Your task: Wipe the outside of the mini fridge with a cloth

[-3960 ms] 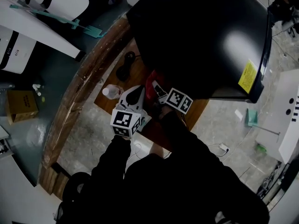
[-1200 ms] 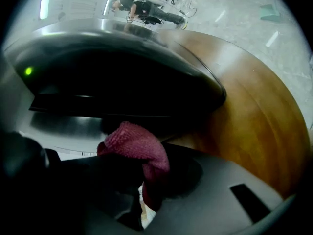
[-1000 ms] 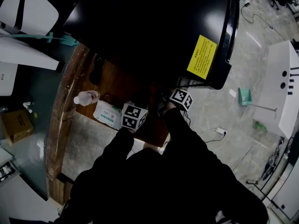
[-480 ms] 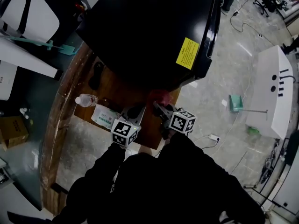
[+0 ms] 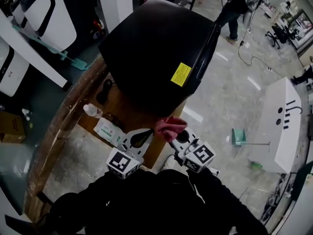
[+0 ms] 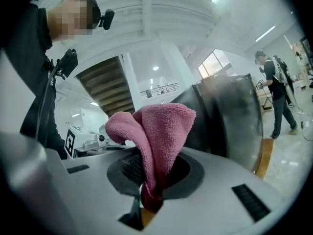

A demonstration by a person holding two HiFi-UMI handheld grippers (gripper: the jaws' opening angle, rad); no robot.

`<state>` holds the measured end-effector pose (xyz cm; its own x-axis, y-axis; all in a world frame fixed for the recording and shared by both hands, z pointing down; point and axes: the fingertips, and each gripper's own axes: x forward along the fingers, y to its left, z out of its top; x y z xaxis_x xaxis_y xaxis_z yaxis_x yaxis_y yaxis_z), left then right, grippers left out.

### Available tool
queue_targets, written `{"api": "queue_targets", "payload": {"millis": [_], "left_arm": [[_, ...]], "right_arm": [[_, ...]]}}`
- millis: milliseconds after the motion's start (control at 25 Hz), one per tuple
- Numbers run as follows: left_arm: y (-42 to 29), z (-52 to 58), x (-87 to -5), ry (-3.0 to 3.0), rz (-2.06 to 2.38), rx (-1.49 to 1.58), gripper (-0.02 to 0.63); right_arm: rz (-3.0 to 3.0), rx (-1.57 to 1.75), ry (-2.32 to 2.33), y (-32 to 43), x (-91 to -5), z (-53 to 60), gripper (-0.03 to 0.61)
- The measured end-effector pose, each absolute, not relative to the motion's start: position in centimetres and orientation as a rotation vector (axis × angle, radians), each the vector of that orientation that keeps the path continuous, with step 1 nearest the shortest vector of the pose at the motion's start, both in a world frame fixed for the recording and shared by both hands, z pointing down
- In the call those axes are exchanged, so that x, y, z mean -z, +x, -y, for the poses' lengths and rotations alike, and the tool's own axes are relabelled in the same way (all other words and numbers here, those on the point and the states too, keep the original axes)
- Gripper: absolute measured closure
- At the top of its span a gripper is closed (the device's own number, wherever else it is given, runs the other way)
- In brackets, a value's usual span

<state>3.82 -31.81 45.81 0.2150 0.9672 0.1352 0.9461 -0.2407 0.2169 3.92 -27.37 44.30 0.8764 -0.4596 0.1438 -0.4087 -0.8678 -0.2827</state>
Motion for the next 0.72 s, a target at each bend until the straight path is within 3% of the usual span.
{"api": "queue_targets", "payload": {"millis": [320, 720], "left_arm": [[0.0, 30.2, -39.6, 2.461, -1.770, -0.249, 0.607], [-2.0, 29.4, -38.6, 2.538, -1.663, -0.237, 0.607]], "right_arm": [[-0.859, 0.204, -2.830, 0.2, -37.6, 25.6, 0.529], [-0.977, 0.180, -2.813, -1.8, -36.6, 24.4, 0.529]]}}
